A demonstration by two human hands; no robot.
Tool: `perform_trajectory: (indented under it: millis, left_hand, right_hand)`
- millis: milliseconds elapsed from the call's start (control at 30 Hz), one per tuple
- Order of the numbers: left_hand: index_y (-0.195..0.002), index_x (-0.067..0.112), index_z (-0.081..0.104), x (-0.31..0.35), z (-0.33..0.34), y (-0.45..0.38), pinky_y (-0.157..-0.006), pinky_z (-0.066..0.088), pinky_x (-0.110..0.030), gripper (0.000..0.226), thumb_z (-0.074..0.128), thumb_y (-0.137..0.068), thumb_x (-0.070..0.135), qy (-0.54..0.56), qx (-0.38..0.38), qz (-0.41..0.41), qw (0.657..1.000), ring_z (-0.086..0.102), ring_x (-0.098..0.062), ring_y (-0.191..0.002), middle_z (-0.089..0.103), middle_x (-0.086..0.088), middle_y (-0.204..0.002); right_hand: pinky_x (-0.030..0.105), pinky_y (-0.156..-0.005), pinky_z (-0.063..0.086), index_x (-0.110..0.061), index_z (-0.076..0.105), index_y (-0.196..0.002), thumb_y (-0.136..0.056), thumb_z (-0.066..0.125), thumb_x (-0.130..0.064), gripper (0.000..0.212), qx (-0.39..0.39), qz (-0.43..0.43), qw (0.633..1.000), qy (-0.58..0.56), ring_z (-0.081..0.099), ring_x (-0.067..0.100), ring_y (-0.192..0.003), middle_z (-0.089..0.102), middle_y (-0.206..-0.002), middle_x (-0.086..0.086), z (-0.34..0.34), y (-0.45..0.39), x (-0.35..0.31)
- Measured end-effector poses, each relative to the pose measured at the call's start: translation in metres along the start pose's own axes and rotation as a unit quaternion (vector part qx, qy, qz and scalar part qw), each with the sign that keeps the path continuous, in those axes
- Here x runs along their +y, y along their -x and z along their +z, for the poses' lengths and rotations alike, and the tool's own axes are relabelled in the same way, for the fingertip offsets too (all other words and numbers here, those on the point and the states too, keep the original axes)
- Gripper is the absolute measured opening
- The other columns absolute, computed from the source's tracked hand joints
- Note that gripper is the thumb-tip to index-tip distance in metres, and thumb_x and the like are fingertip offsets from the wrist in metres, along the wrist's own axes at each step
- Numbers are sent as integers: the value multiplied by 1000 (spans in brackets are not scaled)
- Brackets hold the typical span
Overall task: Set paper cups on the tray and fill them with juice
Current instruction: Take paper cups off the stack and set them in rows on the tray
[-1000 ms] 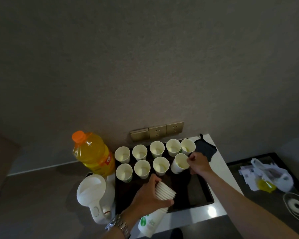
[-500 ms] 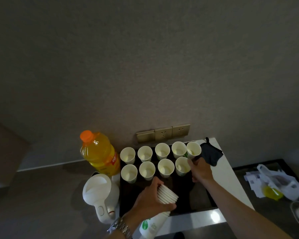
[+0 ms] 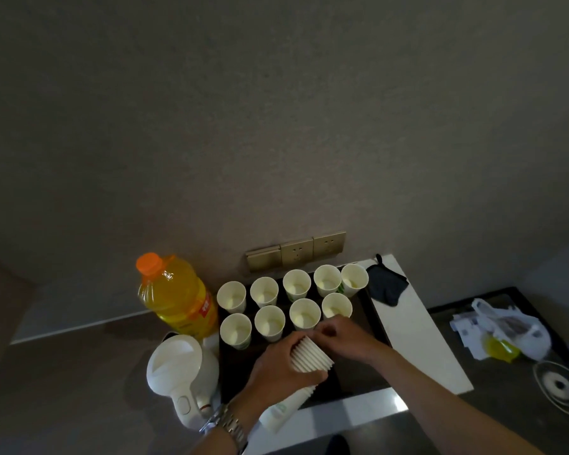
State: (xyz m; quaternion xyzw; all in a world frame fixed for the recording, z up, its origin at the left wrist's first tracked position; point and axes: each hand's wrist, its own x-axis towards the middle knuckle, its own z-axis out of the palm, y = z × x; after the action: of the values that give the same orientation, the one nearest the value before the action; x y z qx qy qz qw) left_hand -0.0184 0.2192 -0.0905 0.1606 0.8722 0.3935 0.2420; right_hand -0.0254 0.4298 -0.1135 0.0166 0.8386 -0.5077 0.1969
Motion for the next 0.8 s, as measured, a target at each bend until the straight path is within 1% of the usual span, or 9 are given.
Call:
perform_trajectory:
  millis: [33,100,200,300,367,467,600,733,800]
  left_hand:
    - [-131,54,47,1,0,0,-92,56,-30,84,83,-57,70,-1,2,4,1000,61,8,-105,65,26,-117]
    - [-129,56,45,2,0,1,-90,56,-29,82,84,-58,68,7,7,12,1000,61,8,-105,64,27,-117]
    - [-119,54,44,2,2,1,-88,56,-30,78,86,-56,69,14,15,12,1000,61,5,-105,63,26,-116]
    - [-117,49,47,5,4,-1,-89,56,-33,76,87,-55,68,17,16,19,1000,60,4,-105,63,25,-115]
    - [-117,47,48,8,5,-3,-89,57,-34,75,88,-56,66,17,9,24,1000,60,4,-105,62,25,-114]
    - [-117,44,49,9,9,-6,-87,58,-36,76,88,-56,66,14,-7,28,999,63,2,-102,64,22,-112]
    - [-112,43,48,14,14,-6,-84,59,-34,71,88,-57,65,5,-35,27,999,66,5,-93,67,21,-107]
    - [-113,43,49,10,21,-4,-86,59,-36,75,90,-54,67,24,-47,16,998,67,1,-95,68,19,-108]
    - [-114,46,48,8,23,-2,-89,58,-35,76,89,-54,67,23,-52,13,998,64,0,-100,66,19,-111]
  right_hand:
    - [37,-73,58,-23,74,-86,-89,66,-55,33,-4,7,1000,-5,72,13,-82,74,-85,-3,-1,1,2]
    - [45,-70,60,-26,75,-89,-86,70,-49,24,-7,10,1000,-21,73,20,-82,75,-88,0,-4,2,5]
    - [41,-59,56,-23,73,-92,-87,74,-33,12,-17,6,999,-28,70,18,-70,73,-86,9,-7,6,7]
    - [40,-56,55,-17,70,-84,-88,73,-21,6,-2,2,999,-32,67,21,-64,70,-77,9,-7,11,11]
    - [39,-56,55,-17,69,-77,-83,75,-23,11,12,2,999,-49,67,22,-65,69,-74,4,-11,14,12]
    - [36,-56,54,-25,68,-71,-74,73,-33,10,-4,5,999,-53,67,23,-69,68,-76,4,-17,20,11]
    - [43,-61,56,-24,70,-74,-81,72,-25,8,20,-1,999,-34,67,14,-73,68,-77,2,-35,27,16]
    - [32,-55,54,-16,71,-79,-89,74,-13,11,32,63,996,-52,67,14,-70,67,-77,-1,-79,44,23]
    - [30,-57,56,-12,70,-85,-90,74,-15,8,40,113,992,-39,68,15,-71,68,-81,3,-99,52,31]
